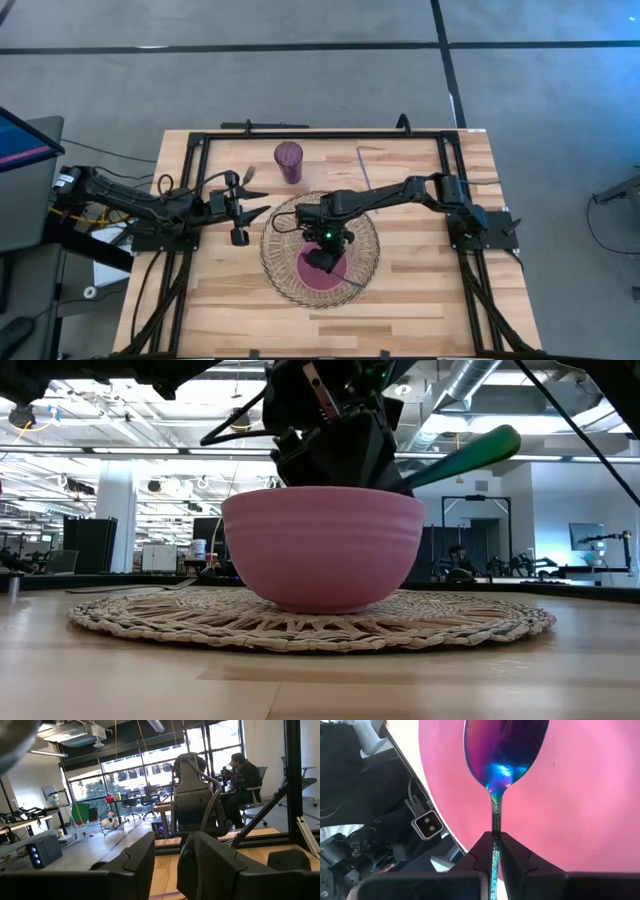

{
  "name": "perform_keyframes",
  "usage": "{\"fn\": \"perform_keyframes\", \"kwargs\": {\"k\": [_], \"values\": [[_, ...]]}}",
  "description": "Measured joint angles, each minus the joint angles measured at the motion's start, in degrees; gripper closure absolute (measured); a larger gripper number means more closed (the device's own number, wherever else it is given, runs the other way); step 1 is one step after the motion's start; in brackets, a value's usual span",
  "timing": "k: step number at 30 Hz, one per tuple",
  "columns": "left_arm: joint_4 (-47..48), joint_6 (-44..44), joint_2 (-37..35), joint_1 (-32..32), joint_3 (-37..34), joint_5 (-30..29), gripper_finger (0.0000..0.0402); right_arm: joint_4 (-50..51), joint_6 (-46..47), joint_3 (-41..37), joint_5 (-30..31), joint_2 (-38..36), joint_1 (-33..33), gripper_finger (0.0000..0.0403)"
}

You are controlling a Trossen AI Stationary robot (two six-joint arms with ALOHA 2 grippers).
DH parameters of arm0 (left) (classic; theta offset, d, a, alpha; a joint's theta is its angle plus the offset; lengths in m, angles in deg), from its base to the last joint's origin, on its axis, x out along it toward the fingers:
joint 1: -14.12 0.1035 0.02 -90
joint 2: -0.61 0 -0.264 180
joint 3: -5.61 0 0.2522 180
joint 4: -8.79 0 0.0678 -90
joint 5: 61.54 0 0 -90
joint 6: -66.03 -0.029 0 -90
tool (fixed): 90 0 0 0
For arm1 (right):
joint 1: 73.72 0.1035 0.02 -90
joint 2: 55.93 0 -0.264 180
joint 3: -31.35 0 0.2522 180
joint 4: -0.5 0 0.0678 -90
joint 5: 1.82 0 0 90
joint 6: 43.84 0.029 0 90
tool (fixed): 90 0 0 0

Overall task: Pick & Place Utensil
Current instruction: Put the blue spoon into the pink bowl, then put the black fork into the pink bowl

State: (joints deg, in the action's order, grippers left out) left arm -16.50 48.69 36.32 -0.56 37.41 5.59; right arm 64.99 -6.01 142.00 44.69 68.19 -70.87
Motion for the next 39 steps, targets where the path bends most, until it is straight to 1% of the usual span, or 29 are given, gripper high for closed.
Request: {"fn": "perform_keyframes", "kwargs": {"k": [5,12,17,33,39], "values": [[0.0,0.0,0.0,0.0,0.0,0.0,0.0261,0.1,0.1,0.0,0.1,0.0,0.2,0.0386],[0.0,0.0,0.0,0.0,0.0,0.0,0.0261,-0.6,-0.6,0.0,0.1,0.0,0.2,0.0368],[0.0,0.0,0.0,0.0,0.0,0.0,0.0261,-1.7,-0.7,0.0,1.4,0.0,-0.2,0.0363],[0.0,0.0,0.0,0.0,0.0,0.0,0.0261,-2.0,-0.7,0.0,1.5,0.0,-1.5,0.0364],[0.0,0.0,0.0,0.0,0.0,0.0,0.0261,-2.4,-2.2,0.2,-0.4,-0.6,-1.5,0.0373]]}}
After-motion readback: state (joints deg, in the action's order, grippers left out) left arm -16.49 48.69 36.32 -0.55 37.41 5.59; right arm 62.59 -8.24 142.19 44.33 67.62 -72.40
